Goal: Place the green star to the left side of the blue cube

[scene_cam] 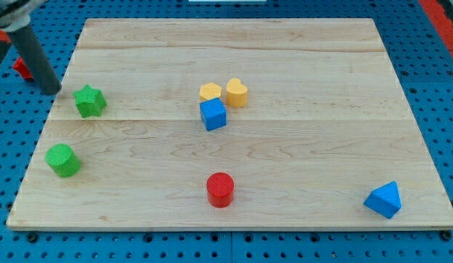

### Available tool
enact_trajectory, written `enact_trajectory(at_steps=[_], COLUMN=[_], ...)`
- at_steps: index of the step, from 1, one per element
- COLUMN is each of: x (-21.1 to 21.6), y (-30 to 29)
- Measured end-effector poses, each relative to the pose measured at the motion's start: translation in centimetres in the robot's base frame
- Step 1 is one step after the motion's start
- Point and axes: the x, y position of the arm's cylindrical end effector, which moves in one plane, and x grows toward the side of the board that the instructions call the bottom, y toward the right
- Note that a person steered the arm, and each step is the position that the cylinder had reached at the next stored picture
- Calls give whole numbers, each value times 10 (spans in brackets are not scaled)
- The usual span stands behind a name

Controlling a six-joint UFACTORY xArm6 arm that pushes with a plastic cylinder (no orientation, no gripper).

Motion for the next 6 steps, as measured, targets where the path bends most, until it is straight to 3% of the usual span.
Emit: enact_trajectory(at_steps=[2, 3, 5, 6], x=[42, 62, 75, 121], y=[117, 75, 189, 141])
